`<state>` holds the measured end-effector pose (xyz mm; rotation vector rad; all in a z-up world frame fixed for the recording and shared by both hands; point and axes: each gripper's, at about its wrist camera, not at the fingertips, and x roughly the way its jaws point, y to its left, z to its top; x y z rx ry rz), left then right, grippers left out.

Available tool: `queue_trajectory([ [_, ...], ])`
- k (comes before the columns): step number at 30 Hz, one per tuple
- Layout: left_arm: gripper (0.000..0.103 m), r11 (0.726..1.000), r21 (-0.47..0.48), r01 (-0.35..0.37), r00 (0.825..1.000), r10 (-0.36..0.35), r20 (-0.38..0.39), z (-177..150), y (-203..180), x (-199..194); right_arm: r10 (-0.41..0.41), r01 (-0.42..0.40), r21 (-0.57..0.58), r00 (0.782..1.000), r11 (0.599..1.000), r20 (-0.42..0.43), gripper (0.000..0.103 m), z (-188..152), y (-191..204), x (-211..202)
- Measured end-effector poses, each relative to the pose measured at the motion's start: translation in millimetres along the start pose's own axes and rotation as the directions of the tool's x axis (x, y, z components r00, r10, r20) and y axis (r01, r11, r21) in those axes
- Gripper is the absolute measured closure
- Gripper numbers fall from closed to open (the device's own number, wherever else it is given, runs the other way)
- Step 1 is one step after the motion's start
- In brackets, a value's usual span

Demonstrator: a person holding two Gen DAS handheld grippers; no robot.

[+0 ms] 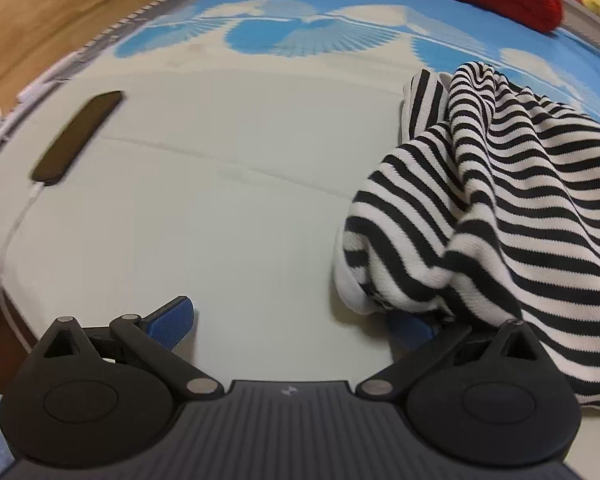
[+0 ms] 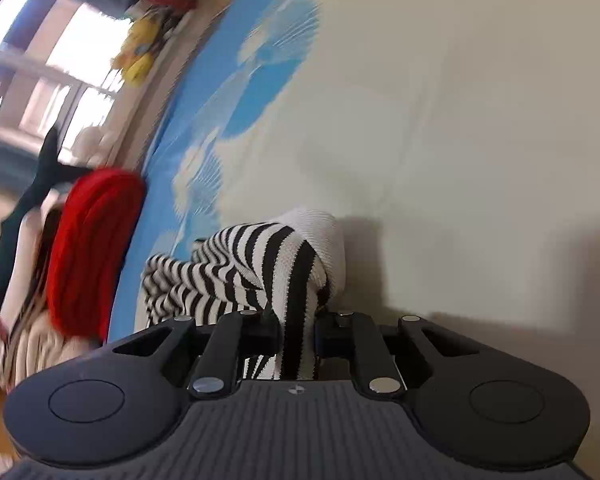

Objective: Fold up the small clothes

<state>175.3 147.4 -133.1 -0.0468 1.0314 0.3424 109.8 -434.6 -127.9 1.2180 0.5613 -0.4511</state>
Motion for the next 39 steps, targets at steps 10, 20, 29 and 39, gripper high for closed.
queue_trajectory([
  [10,0.0,0.997,-0.056,0.055,0.998,-0.053,0.033,4.7,12.2,-13.0,-0.101,0.124,-0.168,0.985,0.978,0.141,0.088,0.9,20.7,-16.6],
  [20,0.0,0.969,-0.231,0.086,0.996,-0.078,0.047,25.5,77.4,-14.2,0.303,-0.032,-0.945,0.95,0.325,0.072,0.087,-228.9,236.4,-54.9],
  [29,0.0,0.969,-0.219,0.115,0.993,-0.107,0.047,16.7,86.0,-15.5,0.14,-0.145,-0.971,0.975,-0.189,-0.173,0.087,-446.2,155.8,-5.9],
  [39,0.0,0.961,-0.248,0.126,0.992,-0.115,0.06,17.5,86.5,-17.9,0.208,-0.242,-0.94,0.933,-0.239,-0.292,0.086,-431.8,156.4,-45.4],
])
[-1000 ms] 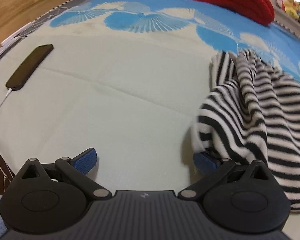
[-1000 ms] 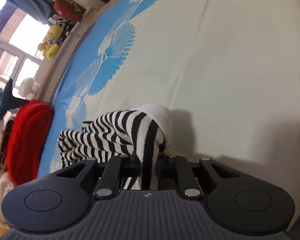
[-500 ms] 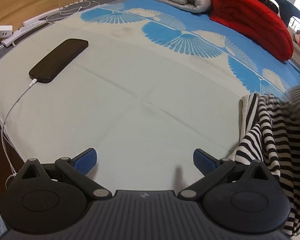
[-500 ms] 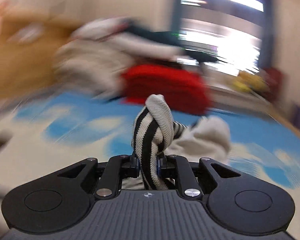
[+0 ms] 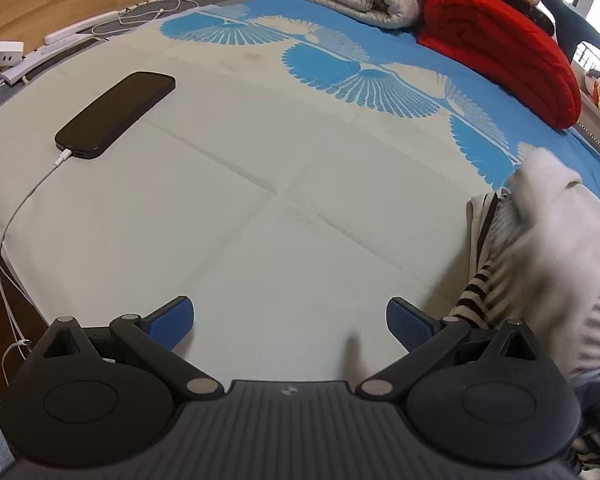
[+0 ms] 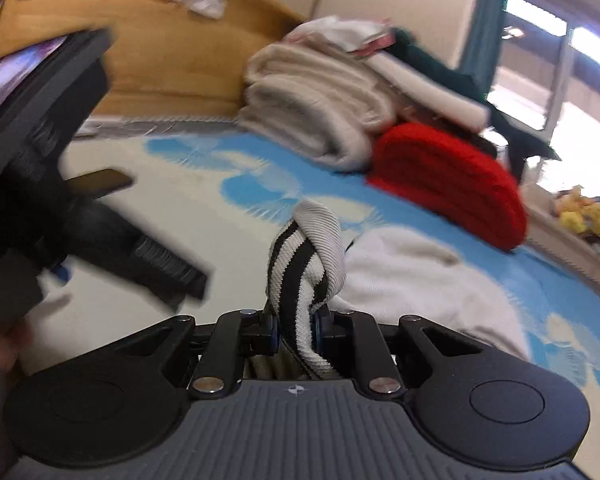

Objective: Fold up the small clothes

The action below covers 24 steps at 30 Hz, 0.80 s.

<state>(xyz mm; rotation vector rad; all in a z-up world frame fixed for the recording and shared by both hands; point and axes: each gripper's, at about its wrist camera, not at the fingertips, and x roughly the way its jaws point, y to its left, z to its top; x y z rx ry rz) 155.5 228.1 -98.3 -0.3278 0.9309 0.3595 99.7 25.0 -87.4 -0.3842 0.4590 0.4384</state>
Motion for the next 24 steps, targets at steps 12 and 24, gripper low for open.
queue_trajectory([
  [12,0.0,0.977,0.006,0.212,0.975,-0.212,0.069,-2.8,-12.0,-29.3,-0.04,0.019,0.169,0.991,0.986,0.124,0.054,-9.2,-73.0,-116.7],
  [24,0.0,0.952,0.198,0.235,0.965,-0.203,-0.168,-43.5,-90.7,13.0,-0.125,0.142,0.105,0.98,0.984,-0.157,0.073,-90.3,-82.9,-83.3],
])
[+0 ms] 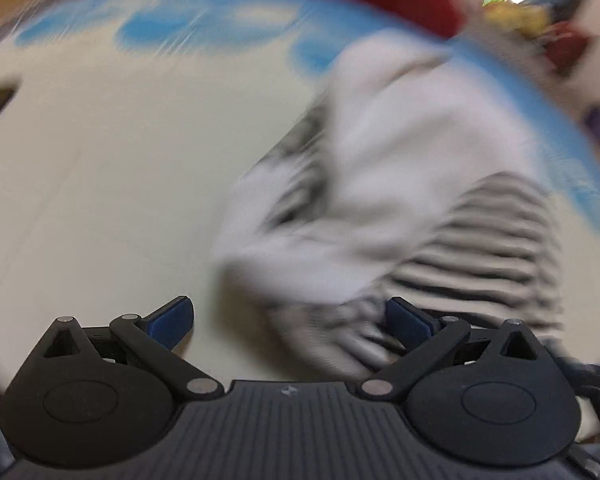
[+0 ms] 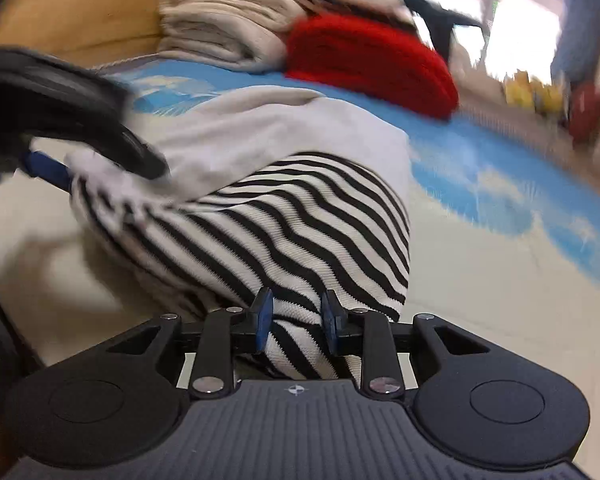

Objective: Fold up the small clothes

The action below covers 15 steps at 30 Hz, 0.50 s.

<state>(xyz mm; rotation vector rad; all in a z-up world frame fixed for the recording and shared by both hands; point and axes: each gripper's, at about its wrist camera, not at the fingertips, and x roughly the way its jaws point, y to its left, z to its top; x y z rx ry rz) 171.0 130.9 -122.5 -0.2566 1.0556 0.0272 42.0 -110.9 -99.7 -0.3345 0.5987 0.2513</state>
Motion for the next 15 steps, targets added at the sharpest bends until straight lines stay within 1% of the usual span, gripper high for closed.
queue_trajectory([
  [1,0.0,0.998,-0.05,0.03,1.0,-0.03,-0.005,-0.1,8.4,1.8,0.005,-0.005,-0.024,1.0,1.0,0.003,0.073,1.8,0.4,2.5],
  [2,0.0,0.998,-0.062,0.027,1.0,-0.026,0.012,1.2,11.7,-1.1,0.016,-0.015,-0.032,1.0,0.999,0.005,0.071,-0.1,-1.0,1.0],
  [4,0.0,0.999,-0.042,0.008,0.999,-0.006,0.033,1.9,13.5,-4.5,0.032,-0.031,-0.042,0.999,0.999,0.002,0.071,3.7,-7.2,0.3],
  [7,0.0,0.998,-0.062,0.004,0.999,-0.002,0.04,-1.6,19.4,-6.0,0.054,-0.056,0.047,0.997,0.997,0.046,0.072,11.6,-27.0,-27.1],
  [8,0.0,0.998,-0.069,0.004,0.999,-0.001,0.042,-3.2,20.2,-6.3,0.057,-0.059,0.056,0.998,0.997,0.027,0.071,10.3,-28.6,-29.0],
  [9,0.0,0.997,-0.078,0.004,0.999,0.0,0.042,-2.9,21.6,-6.5,0.094,-0.092,0.058,0.995,0.994,-0.034,0.071,6.1,-29.3,-21.5],
  [10,0.0,0.996,-0.086,0.008,0.999,-0.004,0.041,-2.4,23.8,-7.6,0.135,-0.129,0.067,0.987,0.989,-0.09,0.071,-0.7,-29.1,-3.0],
  [11,0.0,0.995,-0.097,0.017,0.999,-0.013,0.042,-2.8,25.2,-11.1,0.148,-0.14,0.071,0.981,0.988,-0.122,0.071,-6.8,-27.5,1.2],
  [12,0.0,0.994,-0.105,0.026,0.999,-0.022,0.047,-1.6,29.7,-14.5,0.16,-0.152,0.075,0.98,0.986,-0.116,0.071,-8.8,-27.9,-2.1],
  [13,0.0,0.993,-0.107,0.04,0.998,-0.034,0.053,-4.4,35.1,-24.4,0.194,-0.183,0.108,0.976,0.977,-0.101,0.071,-5.9,-33.4,-7.6],
  [14,0.0,0.992,-0.111,0.059,0.997,-0.053,0.058,-6.3,38.3,-33.8,0.233,-0.217,0.17,0.97,0.961,-0.076,0.071,0.4,-44.2,-15.3],
  [15,0.0,0.989,-0.117,0.087,0.994,-0.079,0.069,-8.3,39.7,-42.0,0.254,-0.238,0.228,0.967,0.944,-0.04,0.064,7.4,-57.1,-22.4],
])
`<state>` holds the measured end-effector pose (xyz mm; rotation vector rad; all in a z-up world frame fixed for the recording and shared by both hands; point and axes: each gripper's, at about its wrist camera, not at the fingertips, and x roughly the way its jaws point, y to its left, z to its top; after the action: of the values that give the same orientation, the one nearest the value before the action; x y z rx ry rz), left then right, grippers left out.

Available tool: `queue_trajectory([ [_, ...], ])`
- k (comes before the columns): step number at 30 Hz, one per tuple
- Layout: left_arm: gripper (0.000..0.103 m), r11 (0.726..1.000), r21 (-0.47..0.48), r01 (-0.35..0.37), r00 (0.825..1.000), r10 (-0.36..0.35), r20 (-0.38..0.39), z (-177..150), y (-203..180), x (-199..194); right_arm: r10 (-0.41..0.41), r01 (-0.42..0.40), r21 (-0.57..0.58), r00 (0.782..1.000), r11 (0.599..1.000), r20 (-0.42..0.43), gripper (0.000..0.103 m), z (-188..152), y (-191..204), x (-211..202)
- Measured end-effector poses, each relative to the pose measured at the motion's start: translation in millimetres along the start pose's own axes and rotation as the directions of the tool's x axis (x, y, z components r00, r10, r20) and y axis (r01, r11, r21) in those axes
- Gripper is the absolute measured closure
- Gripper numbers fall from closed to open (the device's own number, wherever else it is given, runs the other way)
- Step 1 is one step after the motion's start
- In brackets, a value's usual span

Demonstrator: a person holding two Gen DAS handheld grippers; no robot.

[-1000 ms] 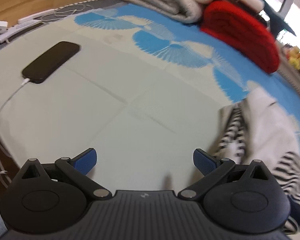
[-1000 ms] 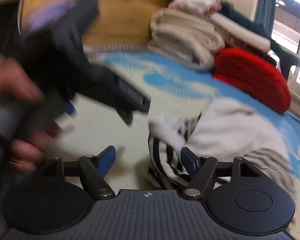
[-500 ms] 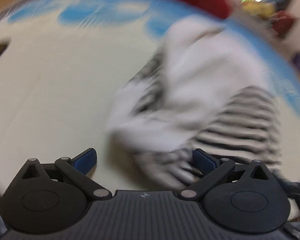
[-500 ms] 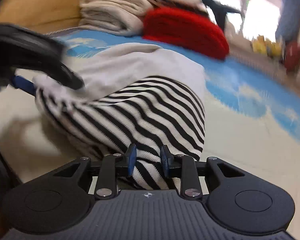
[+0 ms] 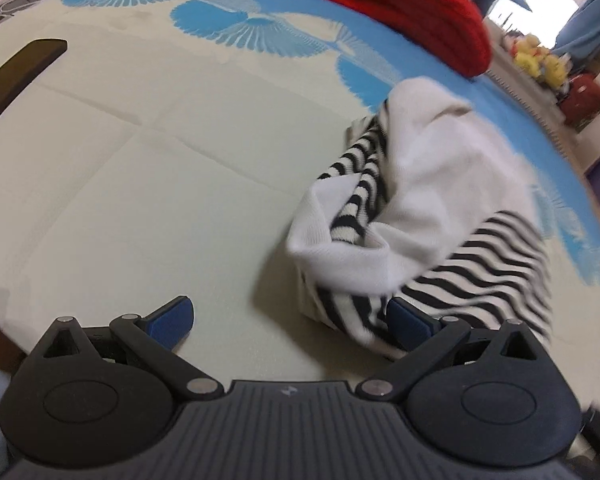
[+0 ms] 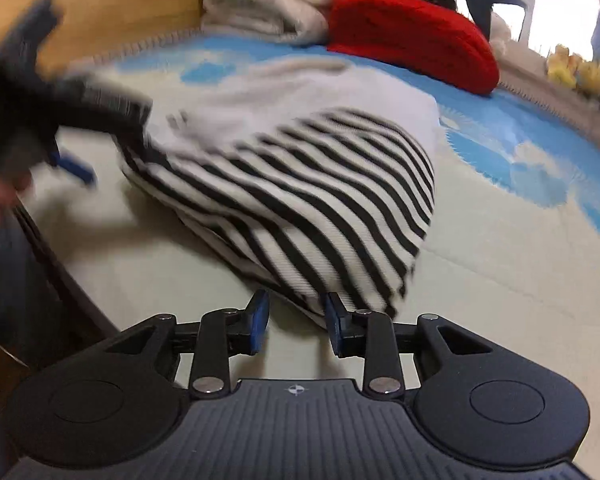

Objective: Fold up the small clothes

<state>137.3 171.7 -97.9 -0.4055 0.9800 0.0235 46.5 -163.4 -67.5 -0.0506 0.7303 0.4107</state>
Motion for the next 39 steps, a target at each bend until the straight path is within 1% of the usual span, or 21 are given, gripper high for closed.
queue_trajectory([
  [1,0.0,1.0,-0.006,0.02,1.0,-0.02,0.004,-0.5,-0.2,-7.1,0.019,-0.021,0.049,0.999,0.999,0.034,0.056,10.4,-10.4,-10.8],
  [2,0.0,1.0,-0.014,0.027,1.0,-0.027,0.004,0.7,-0.9,-11.0,0.029,-0.035,0.084,0.998,0.996,0.064,0.039,22.2,-21.5,-21.1],
  [3,0.0,0.999,-0.028,0.033,0.999,-0.033,0.005,0.9,-2.2,-14.7,0.033,-0.042,0.108,0.995,0.993,0.089,0.032,37.4,-34.9,-30.8],
  [7,0.0,0.993,-0.09,0.073,0.997,-0.074,-0.009,6.6,-10.0,-12.5,0.027,-0.043,0.156,0.994,0.987,0.103,0.03,93.3,-80.7,-30.2],
  [10,0.0,0.996,-0.087,0.038,0.999,-0.04,-0.02,13.4,-16.3,-6.2,0.011,-0.022,0.142,0.997,0.99,0.081,0.03,133.3,-104.5,-3.3],
  [12,0.0,0.997,-0.072,0.041,0.999,-0.041,0.005,27.3,-17.0,-9.8,0.012,-0.021,0.145,0.998,0.989,0.061,0.03,151.1,-114.8,23.3],
  [14,0.0,0.998,-0.039,0.053,0.998,-0.052,0.03,55.0,-21.3,-13.5,0.004,-0.014,0.181,0.998,0.983,0.055,0.03,156.5,-119.8,42.0],
  [17,0.0,0.996,0.065,0.061,0.996,-0.065,0.067,111.6,-39.6,-9.5,0.03,-0.045,0.282,0.998,0.958,0.057,0.03,153.8,-130.9,75.4],
  [20,0.0,0.986,0.155,0.062,0.993,-0.076,0.086,164.1,-66.4,19.6,0.043,-0.073,0.423,0.996,0.903,0.08,0.03,143.0,-146.7,104.5],
  [22,0.0,0.977,0.183,0.107,0.992,-0.117,0.046,189.2,-82.2,53.7,0.047,-0.074,0.503,0.997,0.861,0.066,0.03,138.2,-157.1,126.3],
  [23,0.0,0.973,0.186,0.134,0.99,-0.14,0.019,196.6,-88.1,69.8,0.05,-0.066,0.518,0.998,0.853,0.044,0.03,139.4,-159.8,135.5],
  [26,0.0,0.957,0.163,0.24,0.97,-0.23,-0.078,209.4,-97.1,117.0,0.063,-0.071,0.498,0.997,0.864,0.033,0.03,145.5,-162.3,153.8],
  [28,0.001,0.949,0.157,0.273,0.961,-0.26,-0.097,210.2,-100.2,135.9,0.073,-0.071,0.493,0.997,0.867,0.016,0.03,147.4,-162.8,164.2],
  [29,0.004,0.943,0.169,0.285,0.958,-0.273,-0.092,209.9,-102.5,141.3,0.073,-0.072,0.495,0.997,0.866,0.018,0.03,147.8,-163.2,167.1],
  [31,0.045,0.928,0.202,0.312,0.95,-0.302,-0.077,207.7,-107.0,144.7,0.073,-0.071,0.497,0.997,0.865,0.016,0.03,148.0,-163.9,172.5],
  [32,0.087,0.921,0.196,0.337,0.941,-0.326,-0.088,207.4,-106.4,146.7,0.072,-0.071,0.502,0.997,0.862,0.017,0.03,147.1,-164.1,175.3],
  [33,0.098,0.917,0.172,0.36,0.932,-0.348,-0.096,209.0,-103.6,148.8,0.066,-0.066,0.508,0.998,0.859,0.018,0.033,146.4,-164.6,176.1],
  [34,0.098,0.916,0.154,0.369,0.929,-0.36,-0.088,210.3,-100.7,148.9,0.061,-0.06,0.509,0.998,0.859,0.015,0.037,145.9,-163.6,178.3],
  [35,0.099,0.92,0.157,0.359,0.933,-0.351,-0.073,212.1,-99.0,146.6,0.055,-0.053,0.505,0.998,0.861,0.012,0.048,145.8,-162.1,179.6],
  [37,0.099,0.927,0.14,0.348,0.938,-0.344,-0.052,216.1,-94.5,144.6,0.035,-0.035,0.493,0.999,0.869,0.008,0.05,146.0,-158.1,179.9],
  [39,0.099,0.942,0.111,0.317,0.948,-0.317,-0.02,222.3,-86.6,139.4,0.023,-0.024,0.481,1.0,0.876,0.008,0.051,145.3,-155.5,179.5],
])
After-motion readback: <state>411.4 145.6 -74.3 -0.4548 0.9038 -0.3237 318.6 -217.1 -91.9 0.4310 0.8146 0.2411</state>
